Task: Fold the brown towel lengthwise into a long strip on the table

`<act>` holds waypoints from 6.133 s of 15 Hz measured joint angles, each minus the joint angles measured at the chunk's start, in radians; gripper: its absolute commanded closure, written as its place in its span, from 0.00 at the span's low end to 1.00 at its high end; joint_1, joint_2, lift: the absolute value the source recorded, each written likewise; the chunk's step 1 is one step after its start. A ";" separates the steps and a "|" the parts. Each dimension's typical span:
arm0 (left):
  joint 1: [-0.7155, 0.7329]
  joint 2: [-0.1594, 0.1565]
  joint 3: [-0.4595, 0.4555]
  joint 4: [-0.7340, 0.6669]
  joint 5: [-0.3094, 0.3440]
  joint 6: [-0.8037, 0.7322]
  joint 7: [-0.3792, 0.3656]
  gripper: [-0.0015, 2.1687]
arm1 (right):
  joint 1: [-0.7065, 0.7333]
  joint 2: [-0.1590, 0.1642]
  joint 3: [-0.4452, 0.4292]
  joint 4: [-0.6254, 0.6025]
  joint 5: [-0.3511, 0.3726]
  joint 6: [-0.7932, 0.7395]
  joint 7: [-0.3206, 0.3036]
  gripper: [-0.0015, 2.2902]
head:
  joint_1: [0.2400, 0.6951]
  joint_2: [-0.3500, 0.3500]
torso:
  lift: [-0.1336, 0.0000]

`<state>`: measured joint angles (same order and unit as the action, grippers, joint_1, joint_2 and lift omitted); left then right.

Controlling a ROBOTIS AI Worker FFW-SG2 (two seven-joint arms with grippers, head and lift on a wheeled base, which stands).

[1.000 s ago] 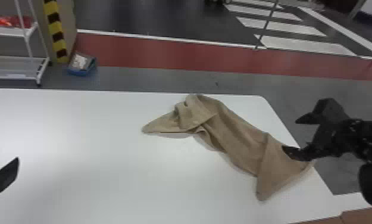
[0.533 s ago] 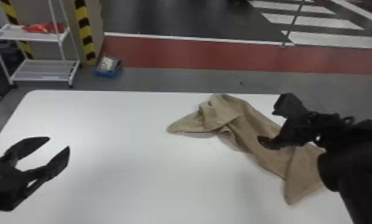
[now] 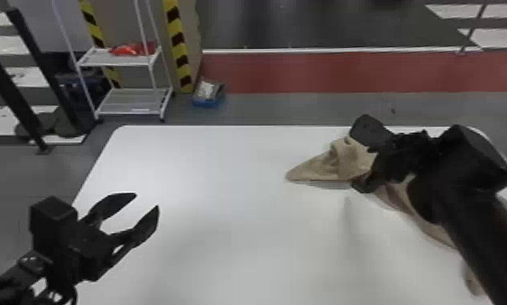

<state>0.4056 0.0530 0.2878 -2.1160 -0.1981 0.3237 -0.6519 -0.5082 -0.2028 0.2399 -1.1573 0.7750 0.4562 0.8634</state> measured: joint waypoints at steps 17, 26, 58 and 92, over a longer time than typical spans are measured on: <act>-0.082 0.042 -0.058 0.082 -0.001 -0.002 -0.003 0.25 | 0.189 0.011 -0.083 -0.238 -0.112 0.080 0.005 0.93 | 1.00 0.54 | 0.30; -0.076 0.045 -0.052 0.083 -0.001 -0.002 -0.003 0.25 | 0.439 0.010 0.139 -0.657 -0.125 0.177 0.159 0.26 | 1.00 0.83 | 0.30; -0.157 0.125 -0.399 0.309 -0.267 -0.076 -0.194 0.44 | 0.822 -0.095 -0.978 -0.805 -0.582 0.000 0.394 0.05 | 1.00 0.00 | 0.30; -0.333 0.164 0.116 0.322 0.456 0.780 0.106 0.02 | 0.810 -0.106 -0.848 -0.804 -0.493 -0.037 0.430 0.05 | 1.00 0.36 | 0.30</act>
<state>0.0723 0.2170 0.4043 -1.7940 0.2576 1.1042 -0.5461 0.3018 -0.3083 -0.6081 -1.9609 0.2823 0.4196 1.2931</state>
